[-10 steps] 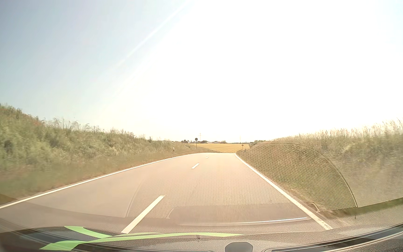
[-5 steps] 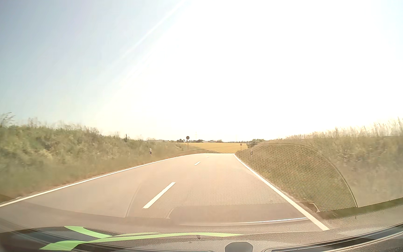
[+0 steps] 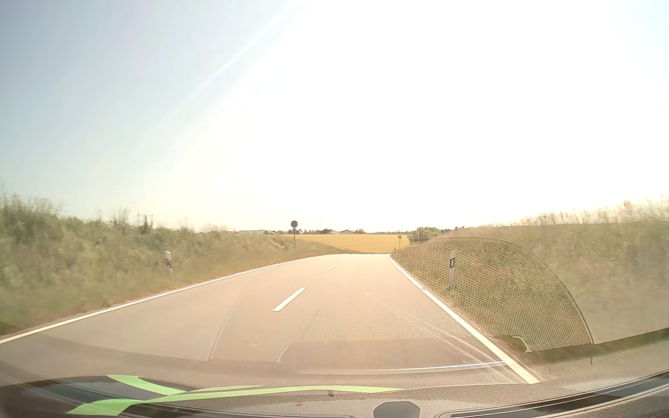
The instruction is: Follow the waypoints while adhering to traffic rules and regulations
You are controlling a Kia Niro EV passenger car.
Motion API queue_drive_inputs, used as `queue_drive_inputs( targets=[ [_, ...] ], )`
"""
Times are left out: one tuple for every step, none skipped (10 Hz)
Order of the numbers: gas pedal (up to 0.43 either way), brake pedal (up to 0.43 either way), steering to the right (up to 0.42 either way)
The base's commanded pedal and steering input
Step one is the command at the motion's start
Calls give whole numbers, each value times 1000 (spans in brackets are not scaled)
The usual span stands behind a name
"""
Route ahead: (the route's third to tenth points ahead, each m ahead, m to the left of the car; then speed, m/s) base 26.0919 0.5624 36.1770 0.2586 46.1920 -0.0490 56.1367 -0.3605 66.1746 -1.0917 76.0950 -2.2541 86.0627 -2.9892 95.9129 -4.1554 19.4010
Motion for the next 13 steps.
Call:
queue_drive_inputs(
  targets=[
    [228, 0, 2],
    [220, 0, 2],
    [220, 0, 2],
    [220, 0, 2],
    [220, 0, 2],
    [209, 0, 2],
    [197, 0, 2],
    [197, 0, 2],
    [197, 0, 2],
    [197, 0, 2],
    [177, 0, 2],
    [169, 0, 2],
    [157, 0, 2]
  ],
)
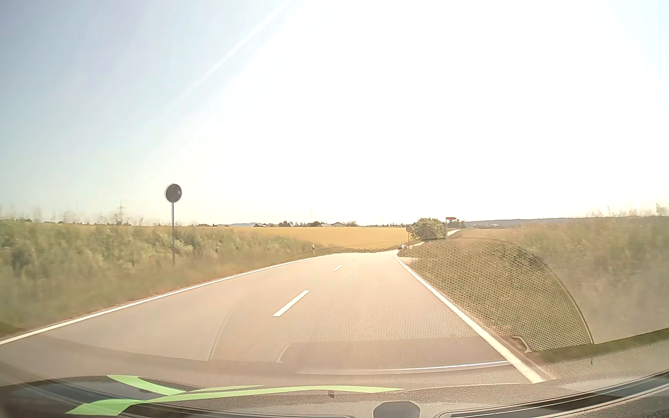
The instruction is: Follow the waypoints while adhering to traffic rules and regulations
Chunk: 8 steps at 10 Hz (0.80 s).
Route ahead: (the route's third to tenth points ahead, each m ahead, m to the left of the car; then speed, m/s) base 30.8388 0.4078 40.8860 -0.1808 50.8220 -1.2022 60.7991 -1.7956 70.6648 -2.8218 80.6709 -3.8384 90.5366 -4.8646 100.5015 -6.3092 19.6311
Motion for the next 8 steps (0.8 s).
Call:
queue_drive_inputs(
  targets=[
    [150, 0, 2],
    [150, 0, 2],
    [138, 0, 2],
    [138, 0, 2],
    [138, 0, 2],
    [130, 0, 2],
    [130, 0, 2],
    [130, 0, 4]
  ],
)
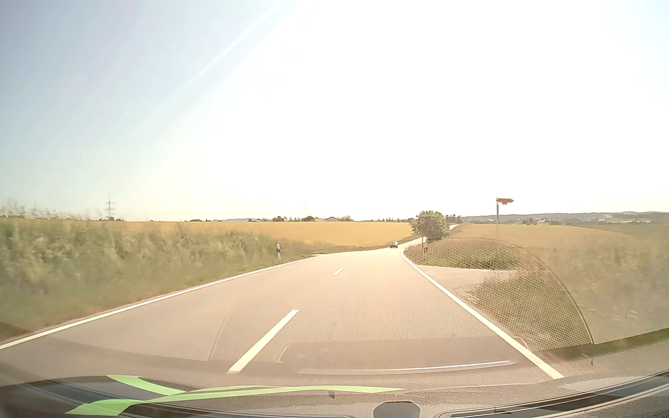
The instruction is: Follow the waypoints while adhering to traffic rules and regulations
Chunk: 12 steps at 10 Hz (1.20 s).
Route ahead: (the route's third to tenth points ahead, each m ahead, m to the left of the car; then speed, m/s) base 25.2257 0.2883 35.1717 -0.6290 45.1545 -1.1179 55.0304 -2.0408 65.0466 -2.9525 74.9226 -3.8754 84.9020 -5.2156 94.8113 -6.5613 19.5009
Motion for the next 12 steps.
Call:
queue_drive_inputs(
  targets=[
    [130, 0, 9],
    [130, 0, 11],
    [138, 0, 11],
    [138, 0, 11],
    [150, 0, 11],
    [157, 0, 11],
    [157, 0, 11],
    [157, 0, 11],
    [157, 0, 11],
    [157, 0, 11],
    [157, 0, 11],
    [157, 0, 11]
  ],
)
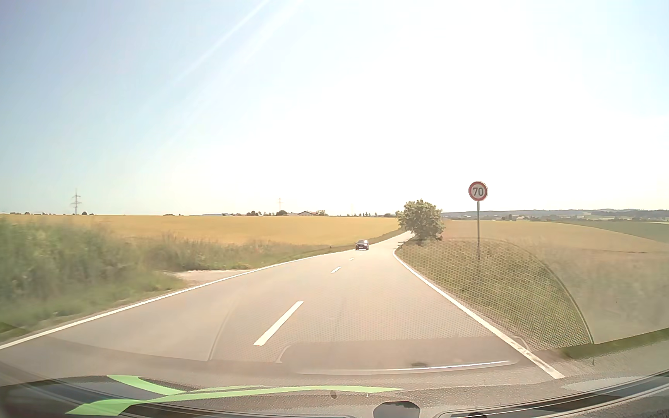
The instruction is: Follow the waypoints while adhering to traffic rules and regulations
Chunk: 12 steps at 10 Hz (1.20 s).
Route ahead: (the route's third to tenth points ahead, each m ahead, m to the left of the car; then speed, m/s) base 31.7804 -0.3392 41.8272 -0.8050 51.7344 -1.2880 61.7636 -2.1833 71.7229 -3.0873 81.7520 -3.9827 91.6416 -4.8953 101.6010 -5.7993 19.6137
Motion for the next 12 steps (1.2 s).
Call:
queue_drive_inputs(
  targets=[
    [157, 0, 10],
    [157, 0, 10],
    [157, 0, 9],
    [157, 0, 8],
    [157, 0, 5],
    [157, 0, 3],
    [157, 0, 3],
    [157, 0, 3],
    [157, 0, 3],
    [157, 0, 4],
    [157, 0, 6],
    [157, 0, 5]
  ],
)
